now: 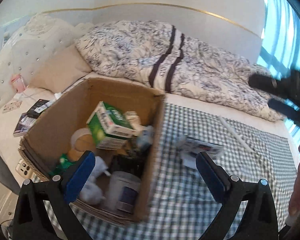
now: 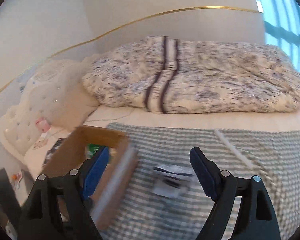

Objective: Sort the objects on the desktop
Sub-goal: 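Withdraw both tools from the box back over the bed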

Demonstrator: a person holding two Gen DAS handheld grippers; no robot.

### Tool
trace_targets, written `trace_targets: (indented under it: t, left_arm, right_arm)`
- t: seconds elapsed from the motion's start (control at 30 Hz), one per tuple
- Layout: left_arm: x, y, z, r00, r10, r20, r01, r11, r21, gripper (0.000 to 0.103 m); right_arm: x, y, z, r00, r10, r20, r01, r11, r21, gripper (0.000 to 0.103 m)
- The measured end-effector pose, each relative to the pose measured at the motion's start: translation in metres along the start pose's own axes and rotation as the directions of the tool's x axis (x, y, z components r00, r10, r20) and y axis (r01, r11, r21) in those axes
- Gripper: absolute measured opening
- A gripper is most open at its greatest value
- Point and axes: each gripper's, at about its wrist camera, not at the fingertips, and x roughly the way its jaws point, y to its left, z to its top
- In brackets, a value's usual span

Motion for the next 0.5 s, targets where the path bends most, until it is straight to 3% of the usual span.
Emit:
trace_targets:
  t: [0.23,0.5]
  left_arm:
    - [0.003,-0.056,-0.019,0.999,-0.042,-0.016,0.042,0.999,0.0,0.103]
    - [0.043,-0.103,-0.037,0.994,-0.04,-0.098,0.045,0.998,0.046,0.103]
  right_arm:
    - [-0.032,-0.083,-0.048,0.989,-0.149,-0.022,0.149,0.989,0.01,0.083]
    - [-0.023,-0.151,-0.076,0.971,-0.225,-0.078,0.228,0.973,0.023,0.081]
